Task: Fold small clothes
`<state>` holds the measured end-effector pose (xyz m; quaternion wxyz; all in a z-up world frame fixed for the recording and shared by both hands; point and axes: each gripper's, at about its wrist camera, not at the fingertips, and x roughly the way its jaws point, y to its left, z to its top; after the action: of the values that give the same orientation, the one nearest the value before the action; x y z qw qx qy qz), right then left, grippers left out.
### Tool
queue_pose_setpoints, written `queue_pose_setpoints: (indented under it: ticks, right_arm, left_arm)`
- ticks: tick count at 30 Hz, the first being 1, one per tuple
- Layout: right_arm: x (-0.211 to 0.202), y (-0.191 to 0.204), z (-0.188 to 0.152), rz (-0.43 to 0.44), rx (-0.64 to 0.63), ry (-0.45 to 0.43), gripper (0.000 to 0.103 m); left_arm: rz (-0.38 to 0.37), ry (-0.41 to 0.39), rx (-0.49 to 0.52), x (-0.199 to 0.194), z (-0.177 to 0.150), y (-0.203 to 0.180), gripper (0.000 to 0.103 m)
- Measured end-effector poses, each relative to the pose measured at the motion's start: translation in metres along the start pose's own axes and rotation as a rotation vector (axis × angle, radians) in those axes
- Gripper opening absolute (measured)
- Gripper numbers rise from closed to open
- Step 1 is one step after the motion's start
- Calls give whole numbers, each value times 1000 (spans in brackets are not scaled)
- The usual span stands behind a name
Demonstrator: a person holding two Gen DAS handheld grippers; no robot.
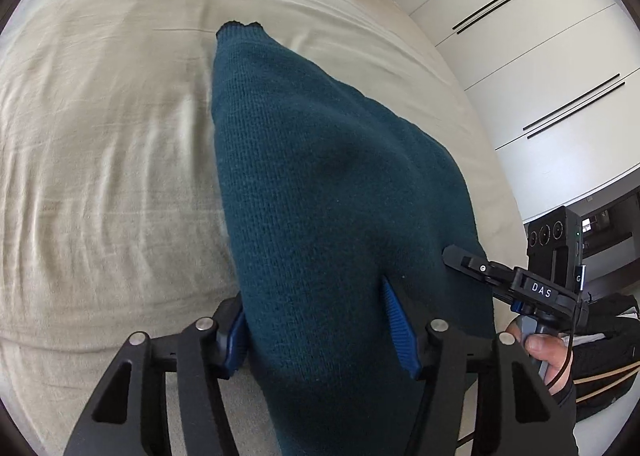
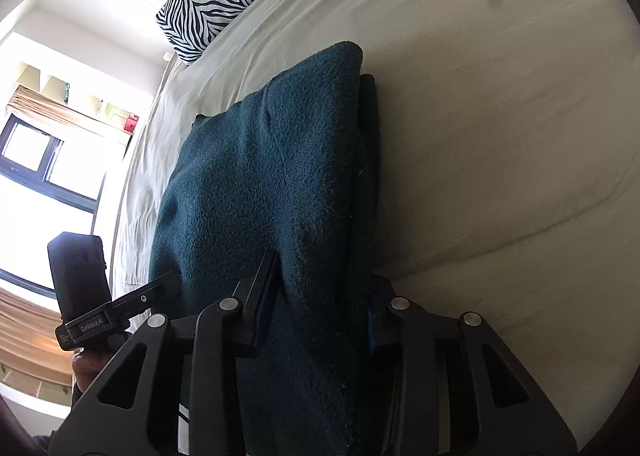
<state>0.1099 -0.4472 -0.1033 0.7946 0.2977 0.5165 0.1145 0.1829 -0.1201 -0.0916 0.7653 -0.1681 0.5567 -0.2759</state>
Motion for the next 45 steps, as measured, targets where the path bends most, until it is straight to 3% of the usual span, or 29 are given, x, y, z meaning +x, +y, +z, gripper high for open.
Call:
queue_pose_setpoints:
  ticks: [2,6,8,13,20,24,28,33,37,40,43,45]
  right_arm:
    - [-1,14,-1,-71,-47,-10,26]
    - [-1,66,-7,-302,-227,-43,21]
    - [-3,93,-12,-366,-305,-69,21]
    - [-7,157,-19,-349,-423,-106,20]
    - [21,234,-15,-228,-467,-96,20]
    - [55,280,-20,-174,-479,-70,20]
    - [82,297,-29,-130,-459,-35,20]
    - [119,289,-33,-84,-394,30,20]
    - [141,257,-30,-47,-269,64,21]
    - [153,231,-23,22,-184,69,32]
    - [151,212,-25,98,-115,59,36]
    - [144,209,-26,93,-92,39,40]
  left_arm:
    - [19,4,14,-1,3,-5,50]
    - [63,-4,73,-8,4,-17,44]
    - [61,-9,79,-16,4,-18,42]
    - [103,-81,108,-64,7,-5,42]
    - [208,-163,136,-136,16,31,42]
    - [261,-171,124,-156,11,60,42]
    - [289,-164,107,-164,3,87,42]
    - [306,-116,69,-149,-9,119,42]
    - [262,-112,11,-138,-15,142,48]
    - [271,-123,20,-136,-18,142,55]
    - [261,-147,4,-135,-21,146,61]
    - [248,-167,-10,-141,-26,146,61]
